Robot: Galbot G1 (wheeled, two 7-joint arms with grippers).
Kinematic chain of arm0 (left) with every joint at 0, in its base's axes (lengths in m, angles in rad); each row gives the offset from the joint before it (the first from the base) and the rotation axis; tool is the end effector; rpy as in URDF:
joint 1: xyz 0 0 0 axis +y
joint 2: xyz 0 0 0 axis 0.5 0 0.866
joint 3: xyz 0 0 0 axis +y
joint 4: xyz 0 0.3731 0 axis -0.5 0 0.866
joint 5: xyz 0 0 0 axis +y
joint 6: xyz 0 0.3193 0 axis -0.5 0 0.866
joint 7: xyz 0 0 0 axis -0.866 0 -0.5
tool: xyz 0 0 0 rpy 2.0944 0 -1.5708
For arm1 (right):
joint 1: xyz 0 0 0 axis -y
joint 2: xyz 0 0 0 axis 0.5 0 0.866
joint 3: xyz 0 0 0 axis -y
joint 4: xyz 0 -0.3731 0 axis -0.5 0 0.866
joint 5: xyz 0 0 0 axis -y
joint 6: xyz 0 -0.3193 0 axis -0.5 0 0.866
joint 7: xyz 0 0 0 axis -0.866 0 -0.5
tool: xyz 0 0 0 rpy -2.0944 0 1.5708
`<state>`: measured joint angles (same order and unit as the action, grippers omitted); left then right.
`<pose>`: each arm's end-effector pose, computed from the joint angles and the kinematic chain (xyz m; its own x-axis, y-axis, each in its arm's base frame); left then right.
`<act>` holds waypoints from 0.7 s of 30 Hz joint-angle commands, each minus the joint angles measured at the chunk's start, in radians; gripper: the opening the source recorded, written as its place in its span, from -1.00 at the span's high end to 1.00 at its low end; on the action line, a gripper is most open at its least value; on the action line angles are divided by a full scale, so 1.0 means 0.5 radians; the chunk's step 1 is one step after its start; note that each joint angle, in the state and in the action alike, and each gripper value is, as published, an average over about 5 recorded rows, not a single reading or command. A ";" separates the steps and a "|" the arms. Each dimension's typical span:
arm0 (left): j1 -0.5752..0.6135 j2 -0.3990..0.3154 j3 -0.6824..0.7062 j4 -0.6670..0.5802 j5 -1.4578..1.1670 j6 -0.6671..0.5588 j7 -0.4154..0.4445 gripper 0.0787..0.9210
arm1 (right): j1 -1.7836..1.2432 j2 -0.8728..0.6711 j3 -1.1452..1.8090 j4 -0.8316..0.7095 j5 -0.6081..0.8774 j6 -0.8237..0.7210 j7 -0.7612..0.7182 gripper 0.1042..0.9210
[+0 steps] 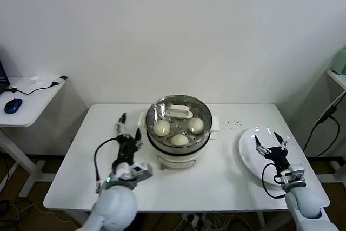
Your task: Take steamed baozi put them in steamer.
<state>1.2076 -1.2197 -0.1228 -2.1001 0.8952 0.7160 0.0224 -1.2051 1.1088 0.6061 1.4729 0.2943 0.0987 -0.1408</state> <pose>0.2128 -0.0281 -0.2734 -0.9883 -0.1090 0.1070 0.0460 0.4559 0.8888 0.2577 -0.2037 -0.3957 -0.9902 -0.0378 0.1347 -0.0598 0.9848 -0.1632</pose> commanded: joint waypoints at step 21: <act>0.844 -0.490 -1.314 0.198 -2.090 -1.630 0.023 -0.77 | -0.179 0.147 0.056 0.295 0.012 -0.128 -0.084 -0.76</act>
<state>1.5495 -1.3989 -0.6715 -2.0486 -0.0009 0.0691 -0.0238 -1.2750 1.1731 0.6301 1.5933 0.2946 0.0444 -0.1709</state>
